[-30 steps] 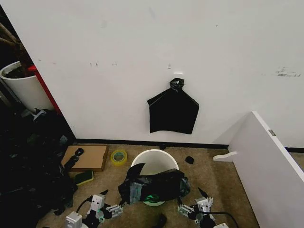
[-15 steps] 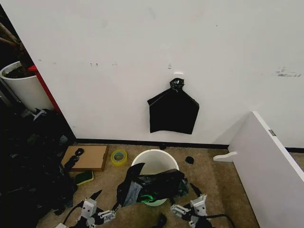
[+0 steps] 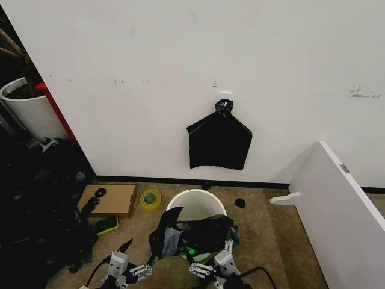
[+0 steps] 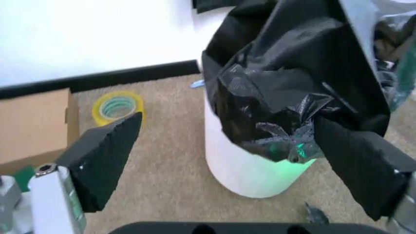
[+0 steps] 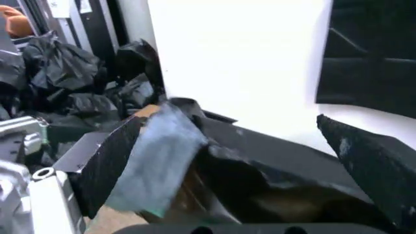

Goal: Place the garbage bag over the trash bin.

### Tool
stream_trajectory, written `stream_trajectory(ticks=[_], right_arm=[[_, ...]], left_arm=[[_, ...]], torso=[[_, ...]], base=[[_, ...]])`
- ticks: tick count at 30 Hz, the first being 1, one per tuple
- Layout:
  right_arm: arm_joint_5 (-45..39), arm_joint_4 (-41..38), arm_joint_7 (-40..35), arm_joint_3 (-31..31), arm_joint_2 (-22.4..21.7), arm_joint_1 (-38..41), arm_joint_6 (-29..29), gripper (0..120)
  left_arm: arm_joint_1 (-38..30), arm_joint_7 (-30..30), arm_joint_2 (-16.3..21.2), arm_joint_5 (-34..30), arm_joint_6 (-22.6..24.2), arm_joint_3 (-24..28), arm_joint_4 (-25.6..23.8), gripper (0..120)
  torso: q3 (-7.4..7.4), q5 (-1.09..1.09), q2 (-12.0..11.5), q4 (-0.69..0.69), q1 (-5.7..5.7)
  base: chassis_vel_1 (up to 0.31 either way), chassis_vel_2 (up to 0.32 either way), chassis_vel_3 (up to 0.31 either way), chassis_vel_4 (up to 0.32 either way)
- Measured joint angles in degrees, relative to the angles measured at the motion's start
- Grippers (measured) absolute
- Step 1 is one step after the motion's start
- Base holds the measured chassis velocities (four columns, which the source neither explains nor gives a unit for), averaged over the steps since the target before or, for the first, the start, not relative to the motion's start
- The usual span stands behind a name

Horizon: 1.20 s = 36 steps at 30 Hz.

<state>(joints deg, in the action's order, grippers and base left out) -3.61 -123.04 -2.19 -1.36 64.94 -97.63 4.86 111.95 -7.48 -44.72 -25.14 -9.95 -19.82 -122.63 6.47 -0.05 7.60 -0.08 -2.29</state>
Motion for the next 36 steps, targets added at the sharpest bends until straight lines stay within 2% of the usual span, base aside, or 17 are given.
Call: stream_trajectory(ticks=[8,12,15,16,18,20,23,29,36], right_arm=[[3.38,0.78,0.13,-2.29,-0.63,3.88,-2.89,100],[-4.61,0.30,0.10,-1.44,-2.79,4.39,-5.15,100],[-13.65,-1.43,0.96,0.24,-5.34,4.83,-7.03,100],[-13.65,-1.43,0.96,0.24,-5.34,4.83,-7.03,100],[-26.77,-3.97,1.82,2.16,-8.72,5.52,-11.81,100],[-36.12,-5.77,1.87,3.51,-11.25,6.58,-16.36,100],[-44.67,-5.97,0.59,3.74,-13.41,8.94,-20.93,100],[-53.16,-3.74,-3.61,0.82,-12.85,14.31,-27.21,100],[-52.85,-1.94,-4.57,-2.97,-10.49,17.24,-28.41,100]], left_arm=[[-1.04,-0.62,0.35,2.15,0.23,1.35,-0.19,100],[-1.09,-0.44,0.87,1.20,0.07,0.69,0.86,100],[-1.49,0.60,1.51,-0.06,-0.39,0.43,1.54,100],[-1.49,0.60,1.51,-0.06,-0.39,0.43,1.54,100],[-2.45,1.61,2.27,-0.75,-1.02,0.43,2.30,100],[-3.25,2.33,2.94,-1.27,-1.45,0.61,2.64,100],[-3.92,2.64,3.40,-1.54,-1.58,0.88,2.78,100],[-3.70,2.65,3.51,-1.07,-1.81,0.89,2.94,100],[-3.12,2.60,3.12,-0.37,-1.95,0.84,3.00,100]], torso=[[0.00,0.05,0.00,-0.01,0.00],[0.00,0.04,0.00,-0.01,0.00],[0.00,0.04,0.00,-0.01,0.00],[0.00,0.04,0.00,-0.01,0.00],[0.01,0.03,0.00,-0.01,0.00],[0.00,0.03,0.00,-0.02,0.00],[0.00,0.03,0.00,-0.01,0.00],[0.00,0.04,0.00,0.00,0.00],[0.00,0.03,0.00,-0.01,0.00]], base=[[0.000,0.000,0.000,0.000],[0.000,0.000,0.000,0.000],[0.000,0.000,0.000,0.000],[0.000,0.000,0.000,0.000],[0.000,0.000,0.000,0.000],[0.000,0.000,0.000,0.000],[0.000,0.000,0.000,0.000],[0.000,0.000,0.000,0.000],[0.000,0.000,0.000,0.000]])
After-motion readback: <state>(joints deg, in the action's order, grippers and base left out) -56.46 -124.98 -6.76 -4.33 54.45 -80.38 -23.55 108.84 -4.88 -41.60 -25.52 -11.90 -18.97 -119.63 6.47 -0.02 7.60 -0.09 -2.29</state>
